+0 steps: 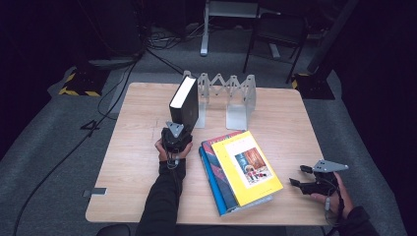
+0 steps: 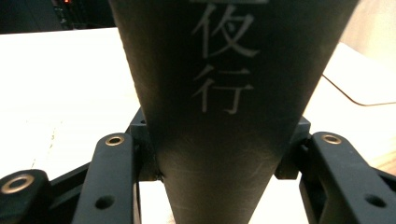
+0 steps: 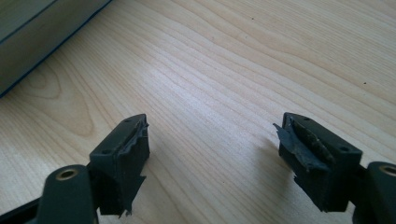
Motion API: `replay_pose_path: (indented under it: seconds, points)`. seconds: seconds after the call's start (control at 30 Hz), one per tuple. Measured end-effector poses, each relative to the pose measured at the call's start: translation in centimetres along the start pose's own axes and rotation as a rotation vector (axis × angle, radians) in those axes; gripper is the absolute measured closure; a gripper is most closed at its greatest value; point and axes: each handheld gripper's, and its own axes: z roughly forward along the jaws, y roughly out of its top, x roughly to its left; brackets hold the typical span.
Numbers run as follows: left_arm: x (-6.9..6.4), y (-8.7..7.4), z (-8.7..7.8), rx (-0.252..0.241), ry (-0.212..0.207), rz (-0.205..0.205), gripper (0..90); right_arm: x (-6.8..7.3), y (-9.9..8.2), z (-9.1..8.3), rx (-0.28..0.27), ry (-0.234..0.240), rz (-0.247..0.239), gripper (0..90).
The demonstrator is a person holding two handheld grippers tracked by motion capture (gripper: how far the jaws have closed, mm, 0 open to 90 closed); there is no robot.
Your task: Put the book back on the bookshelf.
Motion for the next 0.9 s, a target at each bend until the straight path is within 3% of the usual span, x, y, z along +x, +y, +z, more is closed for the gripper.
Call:
replay_pose_path:
  seconds: [0.13, 0.33, 0.8, 0.9]
  points:
    - [-0.9, 0.3, 0.5, -0.003, 0.039, -0.023, 50.0, 0.0, 0.0, 0.0, 0.001, -0.002, 0.002, 23.6]
    - [-1.0, 1.0, 1.5, 0.008, 0.032, -0.051, 50.6, 0.0, 0.0, 0.0, 0.001, -0.002, 0.002, 23.6]
    - [-1.6, 2.3, 3.7, 0.028, 0.073, -0.088, 49.8, 0.0, 0.1, 0.1, 0.003, -0.007, 0.006, 22.1]
    - [-1.4, 2.4, 3.7, 0.026, 0.058, -0.093, 48.6, 0.0, 0.1, 0.1, 0.002, -0.009, 0.006, 21.7]
